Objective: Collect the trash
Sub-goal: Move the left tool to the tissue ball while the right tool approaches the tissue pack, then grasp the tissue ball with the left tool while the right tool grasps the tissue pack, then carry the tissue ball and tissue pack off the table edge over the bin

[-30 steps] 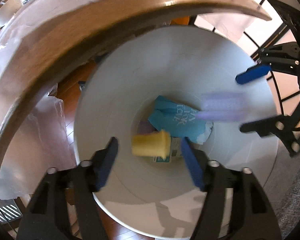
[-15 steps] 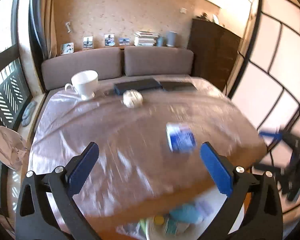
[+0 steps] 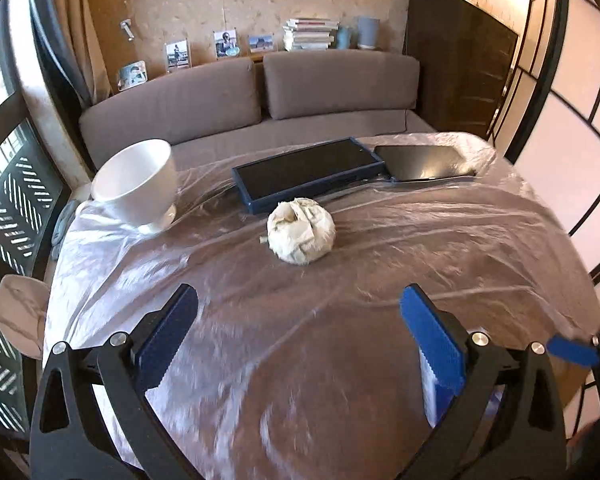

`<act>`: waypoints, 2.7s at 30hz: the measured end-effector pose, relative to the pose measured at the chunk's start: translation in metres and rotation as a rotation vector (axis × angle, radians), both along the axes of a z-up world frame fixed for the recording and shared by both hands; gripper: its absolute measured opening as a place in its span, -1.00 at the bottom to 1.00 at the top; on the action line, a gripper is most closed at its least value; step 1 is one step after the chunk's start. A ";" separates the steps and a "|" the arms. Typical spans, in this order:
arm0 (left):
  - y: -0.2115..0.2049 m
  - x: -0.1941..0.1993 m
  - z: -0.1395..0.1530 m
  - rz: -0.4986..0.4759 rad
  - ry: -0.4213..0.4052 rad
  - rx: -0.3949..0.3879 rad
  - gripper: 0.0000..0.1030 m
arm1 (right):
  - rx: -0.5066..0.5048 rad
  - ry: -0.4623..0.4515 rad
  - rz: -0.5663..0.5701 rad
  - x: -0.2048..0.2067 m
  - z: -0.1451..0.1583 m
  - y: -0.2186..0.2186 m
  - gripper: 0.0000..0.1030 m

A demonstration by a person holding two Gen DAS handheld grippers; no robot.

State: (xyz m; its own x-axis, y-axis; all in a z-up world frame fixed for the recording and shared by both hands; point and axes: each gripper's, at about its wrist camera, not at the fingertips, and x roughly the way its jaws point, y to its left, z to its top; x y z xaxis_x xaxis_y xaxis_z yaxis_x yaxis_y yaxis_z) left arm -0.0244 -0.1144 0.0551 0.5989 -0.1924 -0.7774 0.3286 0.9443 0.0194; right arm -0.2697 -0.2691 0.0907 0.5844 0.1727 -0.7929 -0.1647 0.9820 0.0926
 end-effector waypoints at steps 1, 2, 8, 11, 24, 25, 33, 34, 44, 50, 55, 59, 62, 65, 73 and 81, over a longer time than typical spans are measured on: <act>-0.001 0.007 -0.003 0.003 -0.002 0.000 0.97 | 0.013 0.012 -0.004 0.005 -0.004 0.000 0.92; -0.003 0.013 -0.006 0.000 -0.002 -0.006 0.97 | 0.023 0.015 -0.009 0.008 -0.007 0.001 0.92; -0.004 0.046 -0.024 0.048 0.030 -0.038 0.97 | 0.000 -0.013 -0.053 0.017 -0.017 0.012 0.92; -0.004 0.056 -0.032 0.066 0.041 -0.042 0.97 | -0.023 -0.025 -0.058 0.018 -0.019 0.017 0.92; -0.010 0.069 -0.045 0.038 0.062 -0.041 0.40 | -0.053 -0.014 -0.062 0.022 -0.032 0.025 0.77; -0.009 0.068 -0.044 0.035 0.056 -0.045 0.23 | -0.052 -0.012 -0.058 0.022 -0.032 0.025 0.70; -0.005 0.062 -0.040 0.031 0.050 -0.084 0.01 | -0.075 -0.013 -0.041 0.024 -0.034 0.021 0.23; -0.004 0.060 -0.039 0.031 0.049 -0.090 0.01 | -0.064 -0.012 -0.044 0.024 -0.033 0.018 0.19; 0.009 0.033 -0.022 0.011 0.026 -0.115 0.01 | 0.053 0.010 -0.049 0.031 -0.022 -0.006 0.10; 0.019 0.015 -0.014 0.011 0.018 -0.135 0.01 | 0.070 0.007 -0.045 0.026 -0.016 -0.018 0.09; 0.023 -0.005 -0.012 -0.003 0.025 -0.117 0.01 | 0.065 0.003 -0.012 0.018 -0.009 -0.021 0.10; 0.023 -0.021 -0.014 0.000 0.031 -0.114 0.01 | 0.072 0.012 -0.006 0.015 -0.008 -0.028 0.10; 0.025 -0.032 -0.015 0.011 0.041 -0.128 0.01 | 0.101 0.021 -0.008 0.014 -0.007 -0.034 0.10; 0.026 -0.043 -0.014 0.016 0.044 -0.138 0.01 | 0.127 0.023 -0.003 0.011 -0.004 -0.038 0.10; 0.030 -0.070 -0.018 0.020 0.087 -0.169 0.01 | 0.126 0.024 0.024 0.002 0.000 -0.037 0.08; 0.033 -0.096 -0.019 0.031 0.084 -0.164 0.01 | 0.130 0.022 0.055 -0.011 0.004 -0.034 0.06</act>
State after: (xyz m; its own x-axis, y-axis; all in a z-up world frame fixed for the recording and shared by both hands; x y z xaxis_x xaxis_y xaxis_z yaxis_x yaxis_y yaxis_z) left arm -0.1204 -0.0809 0.0358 0.5407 -0.3033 -0.7846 0.2936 0.9421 -0.1618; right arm -0.2803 -0.3033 0.0950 0.5539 0.3063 -0.7742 -0.2144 0.9510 0.2228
